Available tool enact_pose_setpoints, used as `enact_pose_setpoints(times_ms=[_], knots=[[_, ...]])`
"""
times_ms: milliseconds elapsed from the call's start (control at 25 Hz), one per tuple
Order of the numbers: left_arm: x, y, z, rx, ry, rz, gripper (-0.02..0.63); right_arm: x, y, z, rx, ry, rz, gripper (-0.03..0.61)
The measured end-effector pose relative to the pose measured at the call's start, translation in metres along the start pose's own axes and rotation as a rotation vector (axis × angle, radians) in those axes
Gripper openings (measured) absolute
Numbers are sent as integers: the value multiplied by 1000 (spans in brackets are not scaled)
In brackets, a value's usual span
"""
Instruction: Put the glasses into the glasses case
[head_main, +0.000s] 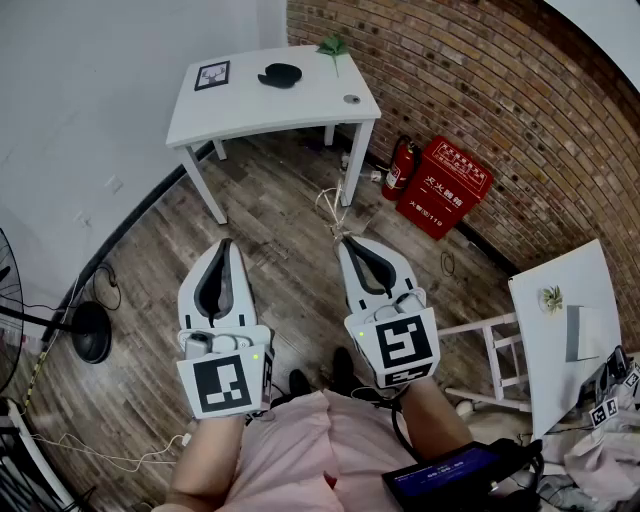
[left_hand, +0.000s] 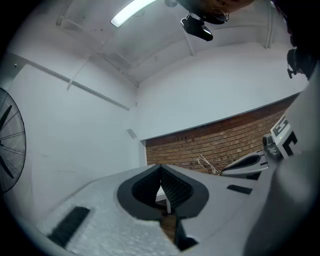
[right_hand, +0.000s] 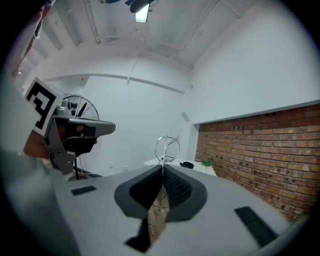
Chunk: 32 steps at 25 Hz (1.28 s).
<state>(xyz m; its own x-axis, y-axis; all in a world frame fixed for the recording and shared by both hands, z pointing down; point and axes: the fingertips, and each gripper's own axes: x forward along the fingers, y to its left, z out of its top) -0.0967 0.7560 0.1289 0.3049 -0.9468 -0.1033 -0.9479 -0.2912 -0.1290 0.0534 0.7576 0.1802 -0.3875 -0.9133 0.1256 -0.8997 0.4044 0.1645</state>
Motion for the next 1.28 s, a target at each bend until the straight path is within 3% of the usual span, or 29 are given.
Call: enact_pose_setpoints(times_ms=[320, 600, 1000, 1280], knots=[[17, -5, -14, 5, 25, -16, 0, 13, -11, -9, 15, 9, 5, 12], [48, -27, -19, 25, 42, -1, 0, 24, -50, -19, 34, 3, 4, 14], [88, -63, -28, 3, 67, 81, 0, 49, -119, -27, 10, -27, 47, 14], [122, -49, -46, 4, 94, 113, 0, 89, -129, -33, 16, -12, 84, 14]])
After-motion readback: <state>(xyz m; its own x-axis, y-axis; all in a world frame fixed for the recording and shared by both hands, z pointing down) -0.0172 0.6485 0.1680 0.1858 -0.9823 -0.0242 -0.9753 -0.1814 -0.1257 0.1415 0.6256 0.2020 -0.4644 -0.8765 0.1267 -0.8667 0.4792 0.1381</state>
